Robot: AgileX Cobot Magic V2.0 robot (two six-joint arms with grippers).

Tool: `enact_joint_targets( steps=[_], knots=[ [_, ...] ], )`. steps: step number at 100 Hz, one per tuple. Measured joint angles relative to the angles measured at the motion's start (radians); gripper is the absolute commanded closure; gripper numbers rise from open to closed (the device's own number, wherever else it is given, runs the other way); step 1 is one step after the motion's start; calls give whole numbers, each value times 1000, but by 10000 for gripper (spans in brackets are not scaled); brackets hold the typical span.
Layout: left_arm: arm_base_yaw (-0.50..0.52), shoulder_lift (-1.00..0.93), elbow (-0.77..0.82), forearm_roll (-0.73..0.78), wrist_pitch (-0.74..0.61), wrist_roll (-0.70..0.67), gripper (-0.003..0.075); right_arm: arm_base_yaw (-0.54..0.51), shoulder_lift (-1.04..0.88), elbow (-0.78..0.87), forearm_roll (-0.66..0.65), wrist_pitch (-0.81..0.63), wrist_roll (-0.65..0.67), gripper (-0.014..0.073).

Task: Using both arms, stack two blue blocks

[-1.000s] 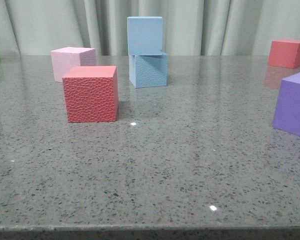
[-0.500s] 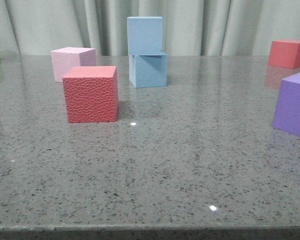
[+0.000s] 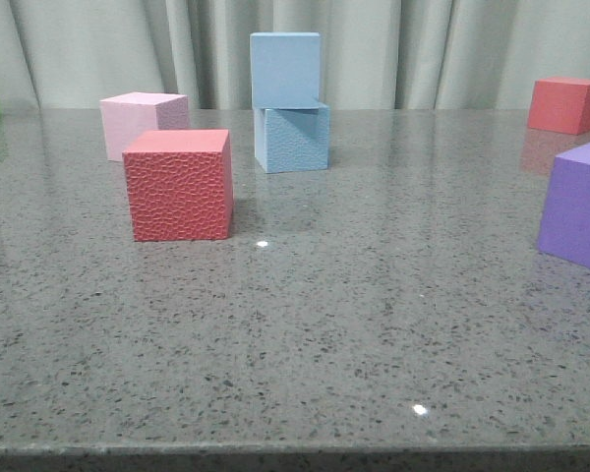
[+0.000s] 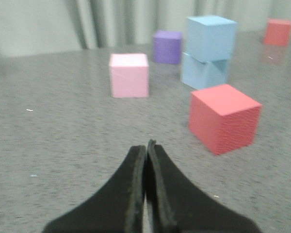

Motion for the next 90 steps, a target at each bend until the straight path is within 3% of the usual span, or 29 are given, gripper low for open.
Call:
enact_joint_targets(
  steps=[16, 42, 64, 90],
  knots=[
    [142, -95, 47, -124, -20, 154, 739, 0, 0, 0, 0, 0, 0, 707],
    [339, -213, 140, -163, -60, 182, 739, 0, 0, 0, 0, 0, 0, 707],
    [380, -268, 237, -217, -91, 212, 739, 0, 0, 0, 0, 0, 0, 707],
    [398, -268, 238, -291, -90, 317, 739, 0, 0, 0, 0, 0, 0, 707]
  ],
)
